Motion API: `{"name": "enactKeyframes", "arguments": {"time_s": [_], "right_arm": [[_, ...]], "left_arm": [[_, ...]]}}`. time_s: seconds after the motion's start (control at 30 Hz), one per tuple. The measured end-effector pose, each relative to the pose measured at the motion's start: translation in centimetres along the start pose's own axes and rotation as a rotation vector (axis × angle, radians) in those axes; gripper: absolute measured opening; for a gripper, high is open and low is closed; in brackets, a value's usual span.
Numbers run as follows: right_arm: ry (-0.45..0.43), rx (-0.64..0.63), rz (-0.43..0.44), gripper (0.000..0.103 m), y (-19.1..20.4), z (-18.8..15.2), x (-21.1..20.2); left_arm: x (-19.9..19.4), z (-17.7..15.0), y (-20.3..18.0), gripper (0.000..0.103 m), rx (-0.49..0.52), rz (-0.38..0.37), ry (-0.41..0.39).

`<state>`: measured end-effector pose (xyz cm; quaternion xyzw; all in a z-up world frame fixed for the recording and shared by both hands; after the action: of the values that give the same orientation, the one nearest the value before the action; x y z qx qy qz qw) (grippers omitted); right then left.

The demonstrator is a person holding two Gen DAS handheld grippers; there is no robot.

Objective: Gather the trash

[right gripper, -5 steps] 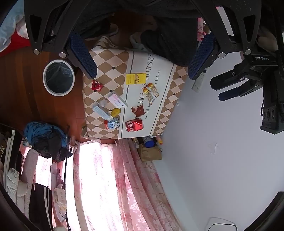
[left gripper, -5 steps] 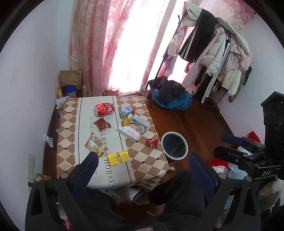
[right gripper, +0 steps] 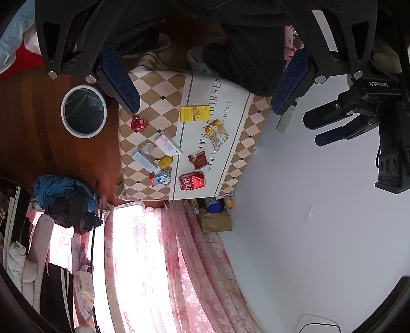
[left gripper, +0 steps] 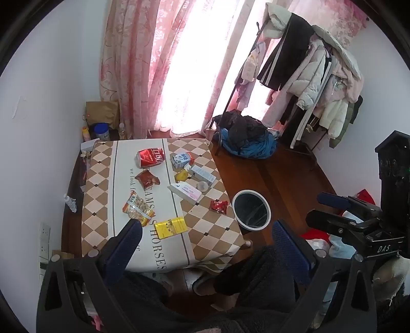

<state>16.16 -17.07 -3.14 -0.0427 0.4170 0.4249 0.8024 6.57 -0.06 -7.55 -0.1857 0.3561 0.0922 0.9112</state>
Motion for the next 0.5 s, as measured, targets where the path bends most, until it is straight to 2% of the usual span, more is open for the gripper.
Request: {"name": "enactKeyframes", "arguments": {"time_s": [0.33, 0.5], "right_arm": [[0.010, 0.004, 0.018, 0.103, 1.2, 0.2, 0.7], [0.015, 0.013, 0.032, 0.103, 0.5, 0.3, 1.0]], "left_arm": [[0.1, 0.0, 0.0, 0.103, -0.003, 0.002, 0.000], [-0.4, 0.1, -0.1, 0.103, -0.005, -0.001, 0.000]]}}
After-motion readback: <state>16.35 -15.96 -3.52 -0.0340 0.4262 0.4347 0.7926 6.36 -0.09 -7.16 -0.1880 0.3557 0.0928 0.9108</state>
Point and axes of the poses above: each gripper's, at about its wrist camera, not at the fingertips, and x roughly the way its jaws point, y to its left, z to its top, the point moved 10 cm from there along x, roughly the way its jaws point, and after that the axes turned 6 degrees about -y, right-handed, at the moved point
